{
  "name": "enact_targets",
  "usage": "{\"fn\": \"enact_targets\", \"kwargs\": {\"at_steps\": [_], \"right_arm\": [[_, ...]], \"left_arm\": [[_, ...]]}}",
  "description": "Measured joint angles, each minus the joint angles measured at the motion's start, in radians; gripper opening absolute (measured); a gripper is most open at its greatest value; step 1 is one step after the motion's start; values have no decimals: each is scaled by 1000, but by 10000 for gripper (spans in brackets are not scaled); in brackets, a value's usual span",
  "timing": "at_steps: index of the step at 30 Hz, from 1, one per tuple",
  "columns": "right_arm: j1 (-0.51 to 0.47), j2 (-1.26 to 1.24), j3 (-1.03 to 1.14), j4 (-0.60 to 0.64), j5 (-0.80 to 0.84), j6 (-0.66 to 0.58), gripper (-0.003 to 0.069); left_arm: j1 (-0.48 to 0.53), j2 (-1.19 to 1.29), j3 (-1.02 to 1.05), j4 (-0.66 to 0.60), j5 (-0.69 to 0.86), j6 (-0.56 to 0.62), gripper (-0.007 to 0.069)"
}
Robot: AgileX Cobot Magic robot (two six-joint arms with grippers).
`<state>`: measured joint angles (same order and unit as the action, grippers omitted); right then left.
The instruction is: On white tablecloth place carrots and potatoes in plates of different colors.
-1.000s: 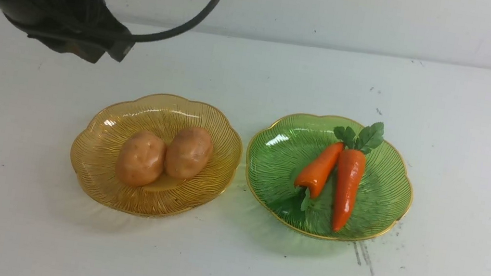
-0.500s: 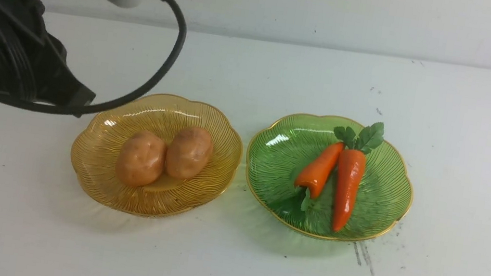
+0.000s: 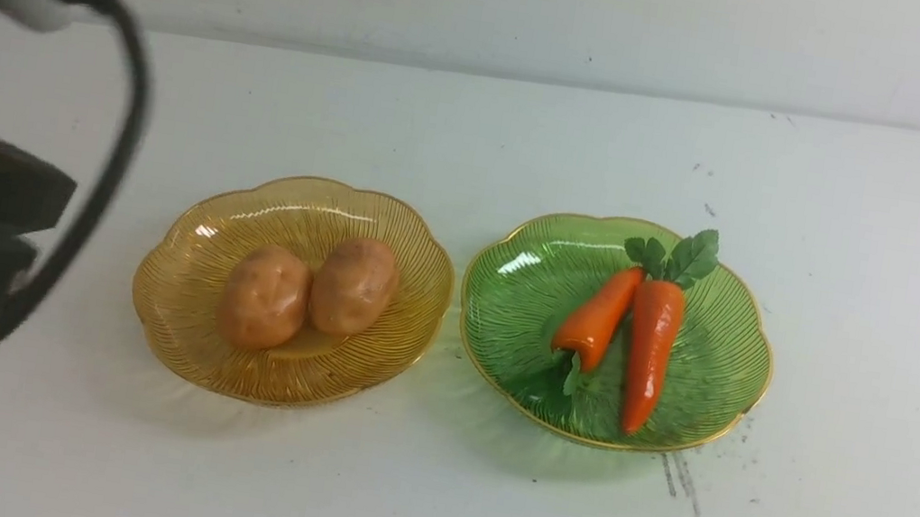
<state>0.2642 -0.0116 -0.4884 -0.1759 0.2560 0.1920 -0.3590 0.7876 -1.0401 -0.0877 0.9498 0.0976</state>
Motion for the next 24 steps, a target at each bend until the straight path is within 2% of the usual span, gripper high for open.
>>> {"fn": "enact_targets", "kwargs": {"at_steps": [5, 8, 16, 24], "right_arm": [[0, 0, 0, -6, 14, 0, -15], [0, 0, 0, -6, 16, 0, -15], [0, 0, 0, -8, 17, 0, -15], [0, 0, 0, -8, 18, 0, -15]], "left_arm": [[0, -282, 222, -11, -162, -20, -3], [0, -358, 280, -43, -204, -50, -3], [0, -467, 383, -156, -223, -72, -3], [0, -474, 400, -156, -189, -29, -3]]}}
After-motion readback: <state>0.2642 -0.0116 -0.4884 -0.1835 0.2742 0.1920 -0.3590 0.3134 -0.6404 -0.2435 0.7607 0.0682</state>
